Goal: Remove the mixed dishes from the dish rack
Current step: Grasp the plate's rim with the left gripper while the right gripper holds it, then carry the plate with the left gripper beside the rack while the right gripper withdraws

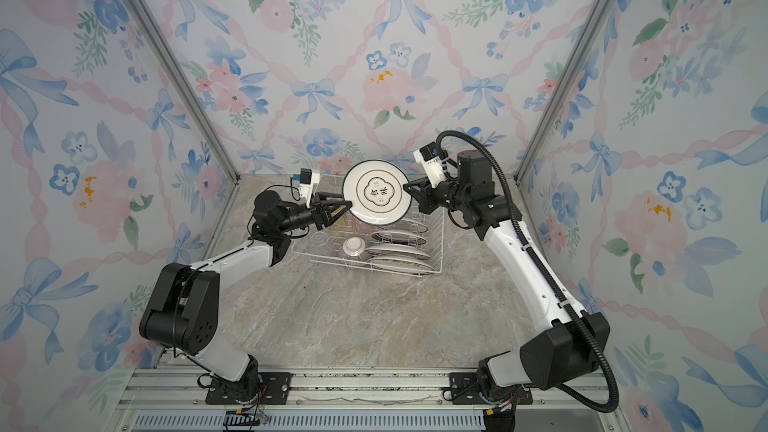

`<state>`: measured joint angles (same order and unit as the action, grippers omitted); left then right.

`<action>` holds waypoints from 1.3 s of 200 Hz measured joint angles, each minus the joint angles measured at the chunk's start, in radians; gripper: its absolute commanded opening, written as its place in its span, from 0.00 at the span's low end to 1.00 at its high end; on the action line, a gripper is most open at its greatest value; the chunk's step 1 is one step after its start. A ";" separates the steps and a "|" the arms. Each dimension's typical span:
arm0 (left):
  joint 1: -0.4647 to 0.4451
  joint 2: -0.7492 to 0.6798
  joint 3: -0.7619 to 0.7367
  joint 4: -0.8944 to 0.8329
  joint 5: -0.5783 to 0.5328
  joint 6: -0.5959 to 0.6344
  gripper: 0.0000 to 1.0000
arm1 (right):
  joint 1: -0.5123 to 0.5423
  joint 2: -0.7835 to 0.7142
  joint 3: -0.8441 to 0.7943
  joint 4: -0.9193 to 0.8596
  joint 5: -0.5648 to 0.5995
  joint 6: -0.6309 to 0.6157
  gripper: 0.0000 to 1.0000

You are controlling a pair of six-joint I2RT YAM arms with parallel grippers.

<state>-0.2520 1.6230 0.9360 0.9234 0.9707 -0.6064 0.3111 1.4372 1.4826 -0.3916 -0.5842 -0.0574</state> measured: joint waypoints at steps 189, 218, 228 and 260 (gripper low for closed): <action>0.010 0.028 -0.001 0.037 -0.015 -0.110 0.00 | 0.051 0.084 -0.011 0.090 -0.034 0.037 0.39; 0.011 0.028 -0.001 0.000 -0.060 -0.110 0.00 | 0.053 0.081 -0.039 0.143 -0.031 0.059 0.60; 0.016 0.028 -0.001 -0.013 -0.088 -0.114 0.00 | 0.050 0.075 -0.053 0.161 -0.026 0.068 0.62; 0.055 0.028 -0.002 -0.033 -0.214 -0.158 0.00 | 0.023 0.027 -0.106 0.209 -0.009 0.095 0.63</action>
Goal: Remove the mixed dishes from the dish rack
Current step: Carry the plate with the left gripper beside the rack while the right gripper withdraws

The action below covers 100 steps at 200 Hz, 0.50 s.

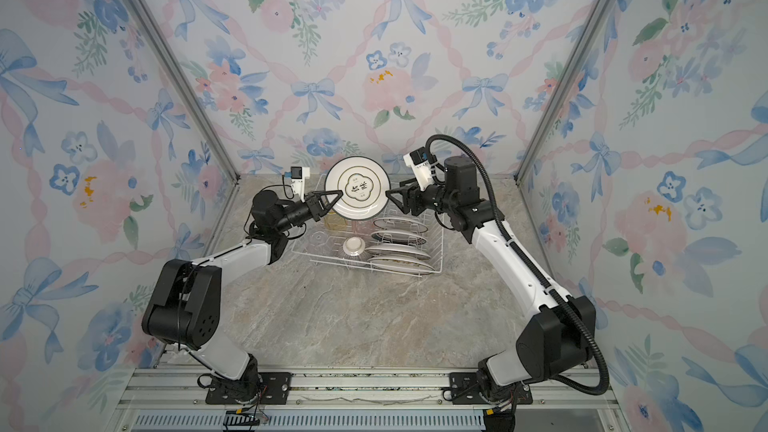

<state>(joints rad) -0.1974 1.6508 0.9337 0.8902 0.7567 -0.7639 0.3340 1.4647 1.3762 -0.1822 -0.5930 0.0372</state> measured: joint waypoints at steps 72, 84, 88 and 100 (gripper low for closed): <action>0.059 -0.111 -0.116 -0.157 -0.488 -0.055 0.00 | -0.085 -0.102 -0.088 0.097 0.022 0.061 0.63; 0.068 -0.154 -0.138 -0.175 -0.563 -0.055 0.00 | -0.089 -0.104 -0.101 0.113 0.021 0.068 0.63; 0.072 -0.169 -0.145 -0.180 -0.589 -0.055 0.00 | -0.090 -0.104 -0.104 0.116 0.020 0.068 0.63; 0.084 -0.204 -0.164 -0.186 -0.656 -0.056 0.00 | -0.093 -0.104 -0.113 0.121 0.017 0.072 0.63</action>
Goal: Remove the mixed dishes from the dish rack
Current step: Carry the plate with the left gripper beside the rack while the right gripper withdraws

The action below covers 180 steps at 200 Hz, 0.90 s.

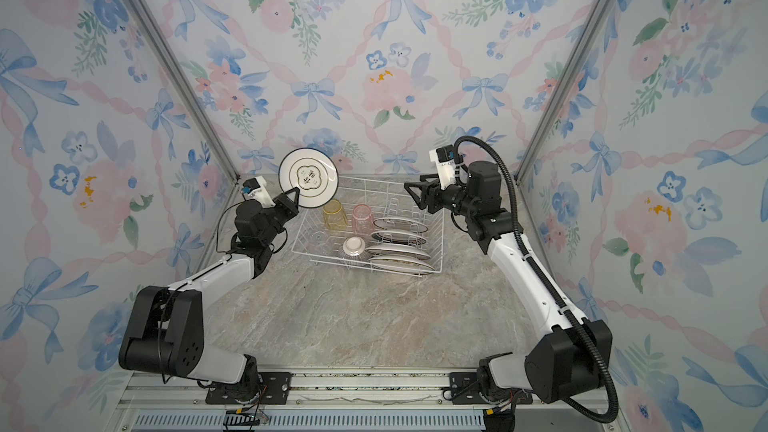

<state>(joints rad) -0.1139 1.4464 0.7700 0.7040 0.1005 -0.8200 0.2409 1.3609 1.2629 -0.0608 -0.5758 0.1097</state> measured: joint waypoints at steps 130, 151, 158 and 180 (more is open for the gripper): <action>0.158 0.039 -0.171 -0.019 -0.180 -0.170 0.00 | -0.044 0.000 -0.050 0.108 -0.074 0.066 0.63; 0.178 0.115 -0.161 -0.022 -0.151 -0.207 0.00 | -0.044 0.000 -0.060 0.124 -0.081 0.076 0.63; 0.180 0.143 -0.153 -0.023 -0.142 -0.217 0.00 | -0.044 0.000 -0.062 0.126 -0.083 0.079 0.63; 0.180 0.216 -0.122 -0.023 -0.109 -0.244 0.00 | -0.044 0.000 -0.072 0.138 -0.085 0.086 0.63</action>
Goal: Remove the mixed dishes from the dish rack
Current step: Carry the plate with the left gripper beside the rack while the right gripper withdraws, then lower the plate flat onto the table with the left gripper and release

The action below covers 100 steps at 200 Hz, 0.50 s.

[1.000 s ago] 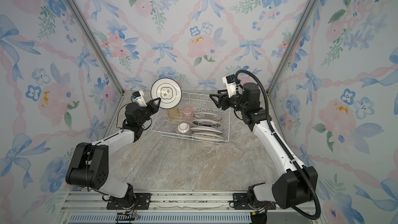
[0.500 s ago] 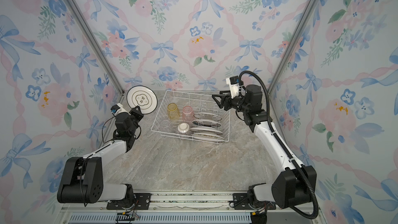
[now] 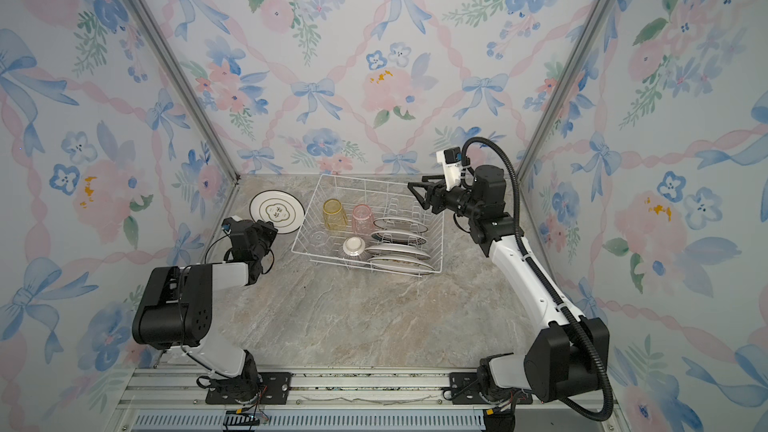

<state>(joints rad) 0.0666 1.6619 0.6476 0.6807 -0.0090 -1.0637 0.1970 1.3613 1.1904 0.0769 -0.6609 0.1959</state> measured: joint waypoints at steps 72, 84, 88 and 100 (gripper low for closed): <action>0.000 0.118 0.053 0.004 0.044 -0.054 0.00 | -0.002 0.001 -0.017 0.033 -0.013 0.014 0.63; 0.000 0.140 0.053 0.003 0.049 -0.063 0.00 | -0.002 0.001 -0.018 0.038 -0.014 0.018 0.63; 0.000 0.145 0.053 0.003 0.051 -0.065 0.00 | -0.002 0.001 -0.018 0.040 -0.016 0.022 0.63; 0.000 0.160 0.053 0.002 0.056 -0.074 0.00 | -0.004 0.001 -0.021 0.045 -0.019 0.025 0.63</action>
<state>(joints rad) 0.0669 1.8221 0.7006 0.6830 0.0467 -1.1381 0.1932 1.3624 1.1698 0.1219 -0.6796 0.2211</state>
